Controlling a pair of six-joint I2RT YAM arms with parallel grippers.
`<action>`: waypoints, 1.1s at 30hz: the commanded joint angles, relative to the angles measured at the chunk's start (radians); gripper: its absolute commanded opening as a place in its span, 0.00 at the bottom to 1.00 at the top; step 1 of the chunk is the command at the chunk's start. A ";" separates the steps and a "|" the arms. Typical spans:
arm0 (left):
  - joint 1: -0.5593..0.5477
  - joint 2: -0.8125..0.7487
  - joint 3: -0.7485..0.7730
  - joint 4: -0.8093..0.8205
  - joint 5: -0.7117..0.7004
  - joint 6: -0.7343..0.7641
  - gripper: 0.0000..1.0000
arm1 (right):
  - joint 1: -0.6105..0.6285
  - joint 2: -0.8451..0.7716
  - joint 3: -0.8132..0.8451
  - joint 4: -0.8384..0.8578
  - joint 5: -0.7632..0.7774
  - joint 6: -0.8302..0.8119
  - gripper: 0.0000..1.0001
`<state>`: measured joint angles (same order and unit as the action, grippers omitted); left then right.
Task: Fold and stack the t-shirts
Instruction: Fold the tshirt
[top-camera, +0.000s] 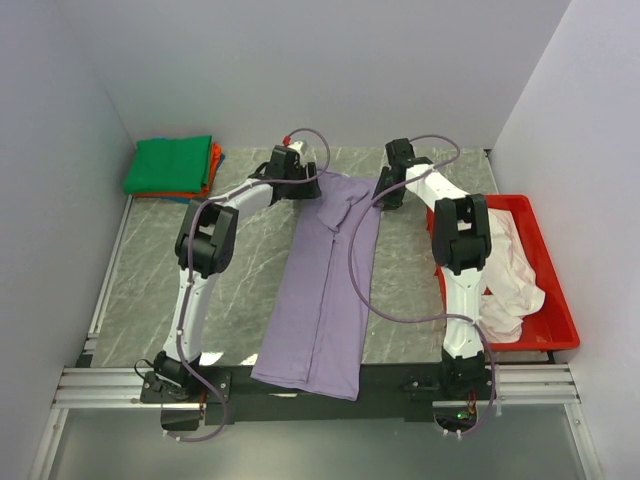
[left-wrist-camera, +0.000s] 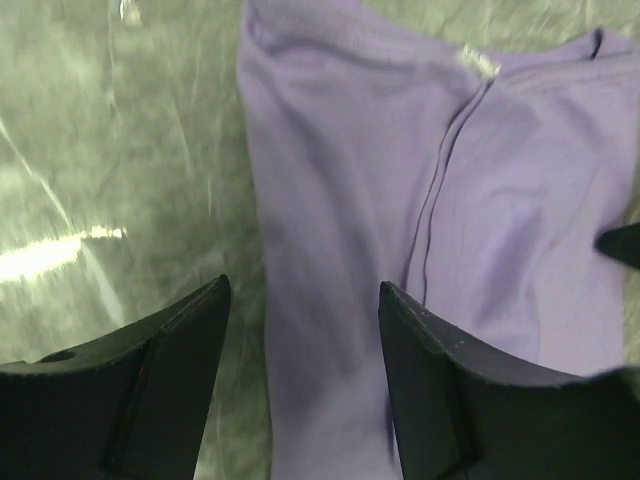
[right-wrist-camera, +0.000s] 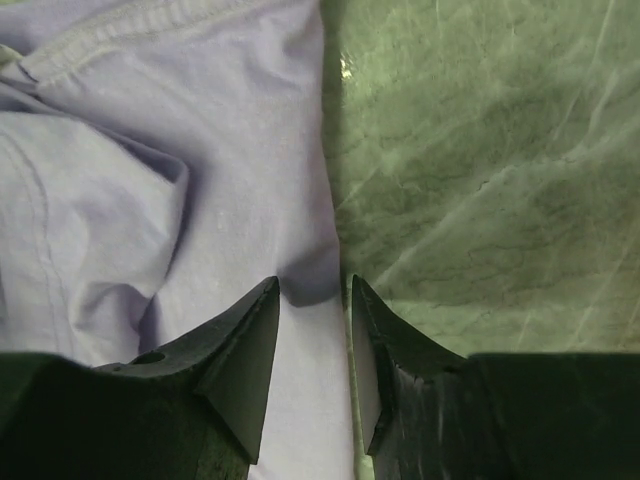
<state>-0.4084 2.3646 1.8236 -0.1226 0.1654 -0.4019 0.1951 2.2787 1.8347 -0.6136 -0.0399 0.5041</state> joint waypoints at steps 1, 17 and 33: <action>0.006 0.024 0.085 -0.011 0.052 0.046 0.67 | -0.013 0.019 0.037 0.021 -0.028 0.005 0.42; 0.092 0.194 0.264 0.034 0.103 -0.139 0.15 | -0.016 0.160 0.305 -0.014 -0.178 -0.029 0.38; 0.247 0.311 0.440 0.110 0.154 -0.278 0.36 | -0.029 0.084 0.365 -0.008 -0.176 -0.068 0.59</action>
<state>-0.1444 2.6534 2.2002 -0.0406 0.2913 -0.6685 0.1738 2.4405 2.2040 -0.6292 -0.2268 0.4511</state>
